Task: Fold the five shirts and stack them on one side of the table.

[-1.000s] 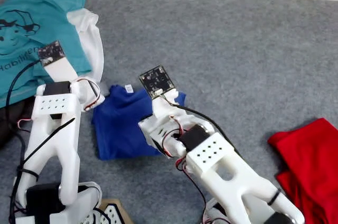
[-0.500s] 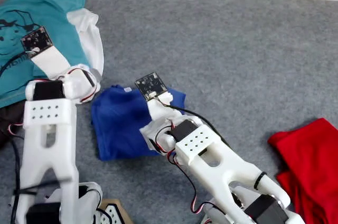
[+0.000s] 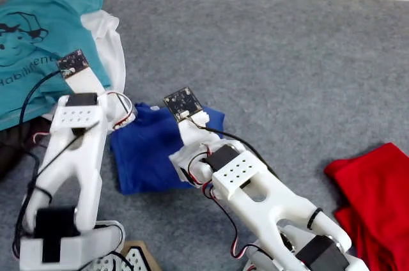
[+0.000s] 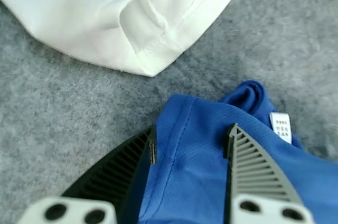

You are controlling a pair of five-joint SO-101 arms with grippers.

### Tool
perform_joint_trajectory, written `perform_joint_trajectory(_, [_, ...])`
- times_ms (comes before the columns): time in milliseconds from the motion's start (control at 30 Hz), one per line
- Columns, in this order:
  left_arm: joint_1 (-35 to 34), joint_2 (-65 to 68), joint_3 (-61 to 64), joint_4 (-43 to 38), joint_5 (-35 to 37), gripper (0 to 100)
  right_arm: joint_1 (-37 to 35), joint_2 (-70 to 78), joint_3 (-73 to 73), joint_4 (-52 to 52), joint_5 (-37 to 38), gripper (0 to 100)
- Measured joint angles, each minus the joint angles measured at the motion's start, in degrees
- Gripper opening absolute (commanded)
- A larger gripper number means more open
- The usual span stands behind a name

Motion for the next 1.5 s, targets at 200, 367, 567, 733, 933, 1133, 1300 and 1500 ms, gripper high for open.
perform_joint_trajectory(200, [0.0,6.07,-2.29,-0.18,0.18,21,0.0,0.0,0.0,0.0,0.0,2.3])
perform_joint_trajectory(367, [0.0,7.47,-2.55,-0.26,0.26,2,0.0,0.0,0.0,0.0,0.0,2.3])
perform_joint_trajectory(567, [0.26,10.64,-2.81,-3.16,0.18,3,0.0,0.0,0.0,0.0,0.0,2.3])
perform_joint_trajectory(733, [0.26,12.31,-4.92,-3.34,0.18,1,0.0,0.0,0.0,0.0,0.0,2.3])
perform_joint_trajectory(933, [2.64,12.48,-6.33,-3.34,0.0,1,0.0,0.0,0.0,0.0,0.0,2.3])
perform_joint_trajectory(1133, [4.31,12.48,-7.74,-3.34,0.0,1,0.0,0.0,0.0,0.0,0.0,2.3])
perform_joint_trajectory(1300, [4.4,12.57,-8.53,-3.78,0.0,1,0.0,0.0,0.0,0.0,0.0,2.3])
perform_joint_trajectory(1500, [3.78,12.57,-11.87,-4.04,0.18,1,0.0,0.0,0.0,0.0,0.0,2.3])
